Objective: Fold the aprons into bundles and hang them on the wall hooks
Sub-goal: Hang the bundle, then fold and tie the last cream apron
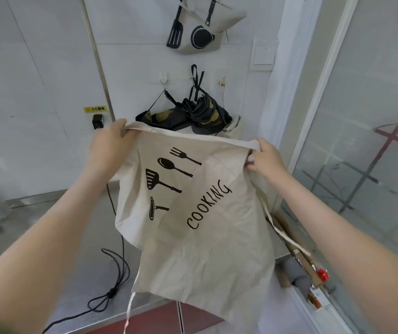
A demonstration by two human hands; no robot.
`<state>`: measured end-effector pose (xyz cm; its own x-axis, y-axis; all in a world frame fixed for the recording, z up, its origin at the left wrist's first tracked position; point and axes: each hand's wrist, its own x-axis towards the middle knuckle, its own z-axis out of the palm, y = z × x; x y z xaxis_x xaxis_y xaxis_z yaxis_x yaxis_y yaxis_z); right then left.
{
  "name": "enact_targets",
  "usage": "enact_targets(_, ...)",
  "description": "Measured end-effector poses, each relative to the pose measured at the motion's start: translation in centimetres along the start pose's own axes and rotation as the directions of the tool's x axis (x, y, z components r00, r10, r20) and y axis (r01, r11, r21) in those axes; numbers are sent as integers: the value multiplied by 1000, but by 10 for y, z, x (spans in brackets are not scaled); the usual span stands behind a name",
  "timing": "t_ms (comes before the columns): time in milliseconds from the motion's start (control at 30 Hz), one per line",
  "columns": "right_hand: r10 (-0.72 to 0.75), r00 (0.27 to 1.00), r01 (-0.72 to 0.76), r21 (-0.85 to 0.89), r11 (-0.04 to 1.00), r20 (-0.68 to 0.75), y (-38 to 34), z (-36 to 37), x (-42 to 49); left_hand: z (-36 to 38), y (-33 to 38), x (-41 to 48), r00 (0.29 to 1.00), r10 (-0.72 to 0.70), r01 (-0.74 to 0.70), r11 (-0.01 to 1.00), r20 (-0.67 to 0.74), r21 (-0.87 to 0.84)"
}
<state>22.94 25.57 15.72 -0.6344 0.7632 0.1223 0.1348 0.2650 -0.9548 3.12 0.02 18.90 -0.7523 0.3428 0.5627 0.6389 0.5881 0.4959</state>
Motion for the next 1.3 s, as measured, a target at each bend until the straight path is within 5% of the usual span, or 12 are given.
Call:
enact_targets(133,-351,919,368,70,927,-179,-34,2,-2,-20,10,1,948,55,-92,990,-312,-107)
enact_targets(233,-509,835,524,21,851,-210,-37,-1,-8,-25,8,-2,936,44,-112,978,-349,-177)
enact_targets(367,-537,843,531,-166,831,7,5,-5,-15,-7,-26,-24,930,301,-304,952,-212,20)
enact_targets(533,-246,922,373,-526,764,297,101,0,-31,41,-89,-65,869,393,-449,882,300,144)
enact_targets(600,-85,901,359,-623,695,425,127,5,-38,61,-100,-78,738,236,-439,879,632,185)
enact_targets(667,184,819,315,-694,647,543,143,13,-46,77,-102,-91,462,-82,-457,831,883,316)
enact_targets(733,417,667,284,-728,624,617,155,16,-53,90,-102,-102,178,-296,-337,878,938,341)
enact_targets(767,501,593,267,-741,616,630,157,16,-58,93,-102,-106,127,-324,-265,900,938,346)
enact_targets(867,678,432,178,-793,582,595,166,16,-59,113,-105,-110,197,-341,-187,907,919,377)
enact_targets(933,729,391,153,-821,550,562,173,22,-53,127,-103,-111,237,-364,-170,897,900,408)
enact_targets(1100,412,734,181,-740,647,540,179,50,-12,164,-104,-111,318,-375,-53,910,871,411)
enact_targets(1300,306,732,367,-730,576,609,203,103,57,226,-132,-86,362,-367,72,928,857,367)
